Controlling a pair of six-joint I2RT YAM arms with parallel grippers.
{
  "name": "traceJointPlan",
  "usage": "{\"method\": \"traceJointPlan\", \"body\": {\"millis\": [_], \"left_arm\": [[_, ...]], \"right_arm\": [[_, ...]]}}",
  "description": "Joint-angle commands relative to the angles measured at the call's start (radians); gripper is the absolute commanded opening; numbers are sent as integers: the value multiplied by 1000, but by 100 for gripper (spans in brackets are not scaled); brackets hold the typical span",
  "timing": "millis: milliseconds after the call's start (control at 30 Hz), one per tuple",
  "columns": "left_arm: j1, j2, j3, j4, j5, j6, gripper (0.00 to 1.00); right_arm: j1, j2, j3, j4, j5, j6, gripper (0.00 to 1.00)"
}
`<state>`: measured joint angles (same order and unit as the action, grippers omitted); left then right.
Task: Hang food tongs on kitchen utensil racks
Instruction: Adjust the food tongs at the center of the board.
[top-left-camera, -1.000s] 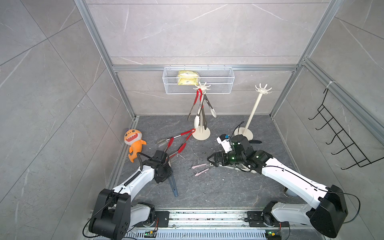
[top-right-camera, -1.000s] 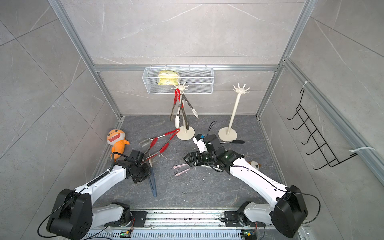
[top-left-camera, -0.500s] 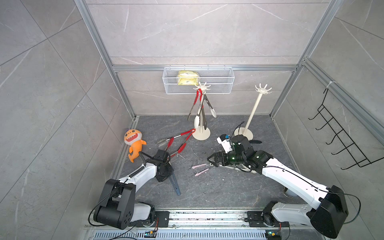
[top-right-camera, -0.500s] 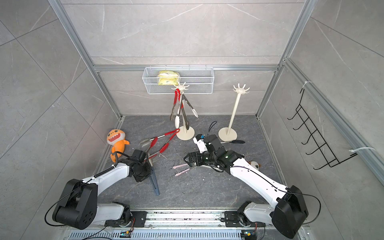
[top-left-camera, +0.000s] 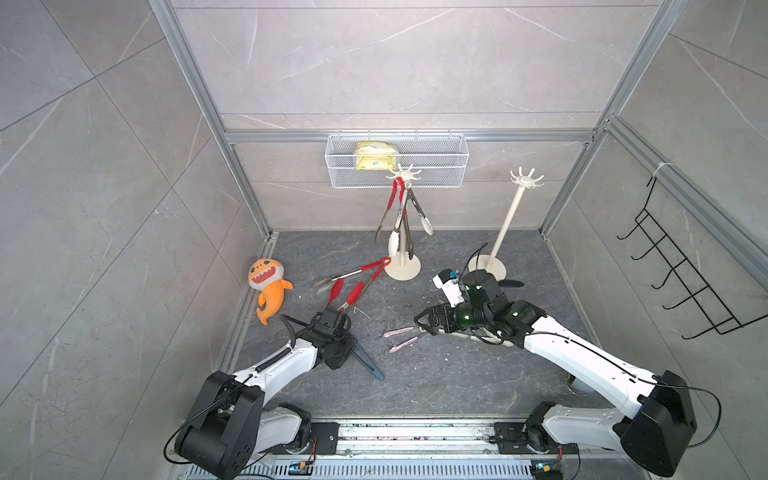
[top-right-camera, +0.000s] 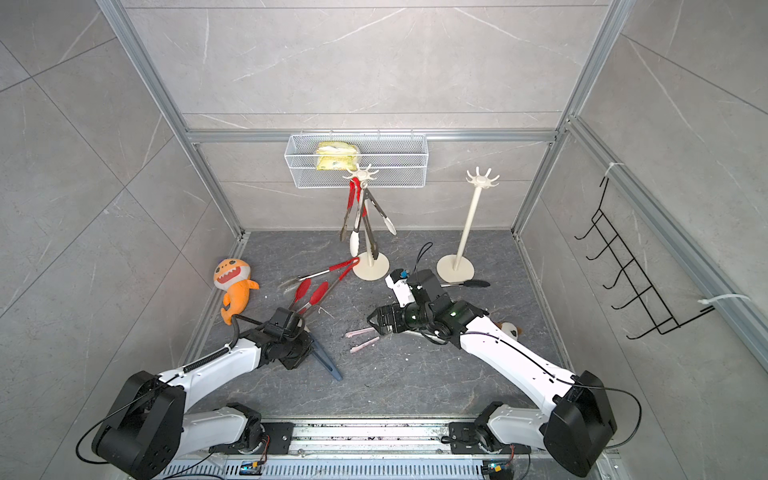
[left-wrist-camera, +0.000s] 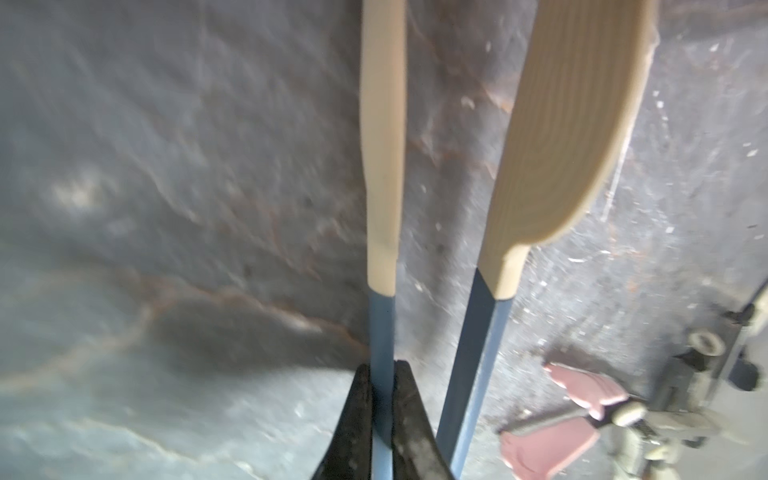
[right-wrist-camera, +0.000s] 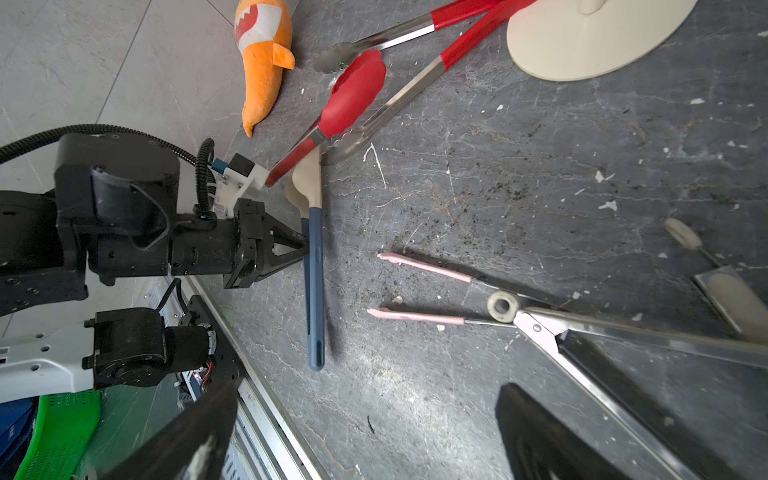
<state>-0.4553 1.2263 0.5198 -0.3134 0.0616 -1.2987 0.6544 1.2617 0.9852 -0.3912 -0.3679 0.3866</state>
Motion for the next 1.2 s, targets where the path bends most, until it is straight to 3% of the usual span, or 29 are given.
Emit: {"method": "traceJointPlan", "body": {"millis": [0, 200, 433, 600, 767, 933, 1033, 1167], "left_arm": [[-65, -58, -2, 56, -62, -206, 9], [-220, -58, 4, 80, -184, -412, 9], [-376, 69, 58, 139, -321, -624, 9], [-442, 184, 94, 221, -361, -739, 9], [-460, 225, 125, 267, -363, -768, 12], [-462, 209, 164, 262, -359, -746, 57], [-459, 154, 187, 217, -361, -676, 70], [-450, 59, 251, 72, -360, -532, 76]], "right_arm": [[7, -21, -6, -30, -19, -36, 100], [4, -35, -10, -50, -20, -57, 100], [-13, -66, -22, -73, -8, -48, 100], [-25, -90, -34, -98, 1, -50, 100], [-27, -116, -40, -111, 23, -41, 100], [-27, -114, -30, -120, 47, -30, 100], [-27, -119, -20, -123, 61, -20, 99], [-27, -122, -9, -132, 80, -12, 99]]}}
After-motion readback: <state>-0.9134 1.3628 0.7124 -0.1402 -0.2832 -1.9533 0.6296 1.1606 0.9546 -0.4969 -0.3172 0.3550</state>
